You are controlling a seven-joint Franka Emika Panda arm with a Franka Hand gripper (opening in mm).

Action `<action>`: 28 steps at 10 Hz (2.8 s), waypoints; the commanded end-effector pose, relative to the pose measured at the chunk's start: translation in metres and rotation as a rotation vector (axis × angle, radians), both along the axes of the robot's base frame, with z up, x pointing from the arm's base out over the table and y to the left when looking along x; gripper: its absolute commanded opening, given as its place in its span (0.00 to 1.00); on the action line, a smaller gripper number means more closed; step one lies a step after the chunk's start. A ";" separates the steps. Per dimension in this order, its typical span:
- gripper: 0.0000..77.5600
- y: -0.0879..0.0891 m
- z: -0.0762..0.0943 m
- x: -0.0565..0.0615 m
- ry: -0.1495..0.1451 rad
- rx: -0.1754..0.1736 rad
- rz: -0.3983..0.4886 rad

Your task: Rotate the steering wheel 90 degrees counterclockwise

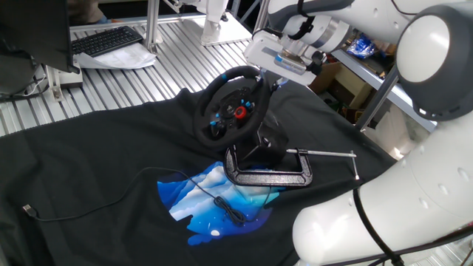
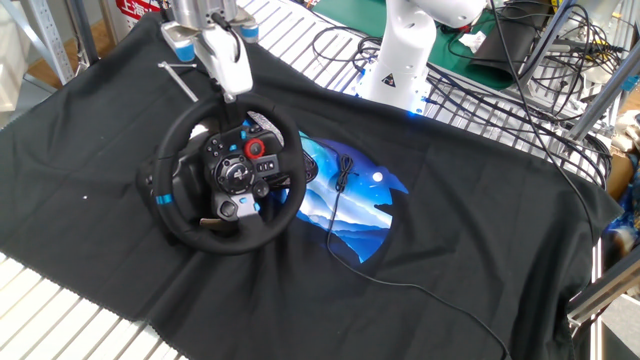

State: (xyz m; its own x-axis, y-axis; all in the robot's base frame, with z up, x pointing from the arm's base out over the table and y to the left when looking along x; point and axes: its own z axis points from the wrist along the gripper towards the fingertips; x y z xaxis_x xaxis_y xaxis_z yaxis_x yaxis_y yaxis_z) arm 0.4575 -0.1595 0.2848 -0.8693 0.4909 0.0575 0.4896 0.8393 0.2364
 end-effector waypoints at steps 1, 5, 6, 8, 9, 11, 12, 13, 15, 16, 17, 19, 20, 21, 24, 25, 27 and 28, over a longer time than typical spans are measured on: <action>0.01 -0.004 0.019 0.019 -0.005 -0.004 0.020; 0.01 -0.005 0.020 0.024 -0.001 0.003 0.028; 0.01 -0.005 0.020 0.024 -0.001 0.004 0.028; 0.01 -0.005 0.020 0.025 -0.002 0.004 0.027; 0.01 -0.005 0.019 0.025 -0.002 0.005 0.029; 0.01 -0.005 0.018 0.025 -0.002 0.008 0.033; 0.01 -0.005 0.016 0.025 -0.003 0.007 0.037; 0.01 -0.005 0.015 0.025 -0.005 0.007 0.042; 0.01 -0.005 0.015 0.026 -0.004 0.008 0.044; 0.01 -0.005 0.015 0.026 -0.003 0.009 0.045; 0.01 -0.005 0.015 0.027 -0.003 0.014 0.044; 0.01 -0.006 0.013 0.029 -0.004 0.014 0.047; 0.01 -0.006 0.012 0.030 -0.005 0.015 0.049; 0.01 -0.006 0.010 0.032 -0.007 0.019 0.054; 0.01 -0.006 0.008 0.037 0.004 0.021 0.062; 0.01 -0.007 0.009 0.038 0.015 0.022 0.065; 0.01 -0.007 0.009 0.038 0.034 0.023 0.066; 0.01 -0.007 0.008 0.038 0.041 0.023 0.064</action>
State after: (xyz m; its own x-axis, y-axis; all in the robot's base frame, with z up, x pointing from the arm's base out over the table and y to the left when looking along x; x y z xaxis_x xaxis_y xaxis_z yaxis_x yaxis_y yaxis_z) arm 0.4944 -0.1667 0.2925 -0.8954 0.4334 0.1022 0.4450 0.8627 0.2403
